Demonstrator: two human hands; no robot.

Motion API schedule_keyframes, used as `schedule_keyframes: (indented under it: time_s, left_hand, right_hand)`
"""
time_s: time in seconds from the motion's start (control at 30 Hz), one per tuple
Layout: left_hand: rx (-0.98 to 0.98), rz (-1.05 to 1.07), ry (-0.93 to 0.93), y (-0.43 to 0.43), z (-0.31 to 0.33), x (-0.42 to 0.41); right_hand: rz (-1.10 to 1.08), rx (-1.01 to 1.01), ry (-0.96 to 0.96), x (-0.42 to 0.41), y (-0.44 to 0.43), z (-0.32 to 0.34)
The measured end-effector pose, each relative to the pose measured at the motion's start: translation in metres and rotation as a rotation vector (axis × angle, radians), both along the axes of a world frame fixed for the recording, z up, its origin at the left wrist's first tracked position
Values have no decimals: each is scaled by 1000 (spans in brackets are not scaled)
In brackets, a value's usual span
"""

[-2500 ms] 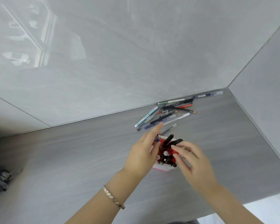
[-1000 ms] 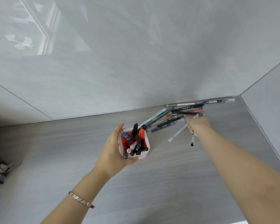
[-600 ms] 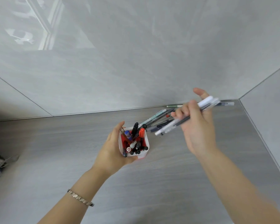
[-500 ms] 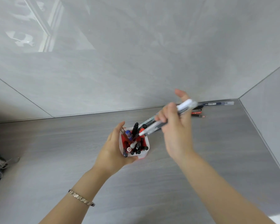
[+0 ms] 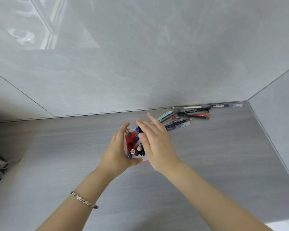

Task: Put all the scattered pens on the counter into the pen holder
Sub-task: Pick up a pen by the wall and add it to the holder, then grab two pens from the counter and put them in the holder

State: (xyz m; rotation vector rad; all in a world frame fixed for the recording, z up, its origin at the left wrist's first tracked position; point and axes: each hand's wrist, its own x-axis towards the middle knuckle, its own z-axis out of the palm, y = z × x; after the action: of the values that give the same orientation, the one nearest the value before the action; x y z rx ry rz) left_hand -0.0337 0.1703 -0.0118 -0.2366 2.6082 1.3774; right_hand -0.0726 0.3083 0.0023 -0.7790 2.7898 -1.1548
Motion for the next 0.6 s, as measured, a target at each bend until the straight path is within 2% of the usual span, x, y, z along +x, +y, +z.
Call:
schedule_keyframes:
  time_s: [0.07, 0.13, 0.17, 0.23, 0.3, 0.37, 0.43, 0.5, 0.6]
  left_hand:
    - [3, -9, 2, 0, 0, 0]
    - [9, -13, 10, 0, -1, 0]
    - [12, -7, 8, 0, -1, -1]
    - [9, 13, -20, 0, -1, -1]
    - [-6, 16, -43, -1, -1, -1]
    - [-16, 10, -44, -1, -2, -1]
    - [-22, 5, -46, -1, -1, -1]
    - [-33, -4, -48, -1, -2, -1]
    - [-38, -7, -49, -1, -1, -1]
  right_hand:
    - [95, 218, -98, 2, -4, 5]
    - [189, 343, -236, -2, -9, 15]
    - [232, 336, -316, -7, -10, 22]
    - [215, 119, -404, -22, -4, 29]
    - [-7, -53, -334, -42, 18, 16]
    - [-230, 77, -209, -64, 52, -10]
    - [-333, 289, -203, -83, 86, -37]
    - [-334, 451, -238, -95, 110, -52]
    - [-219, 653, -237, -101, 122, -60]
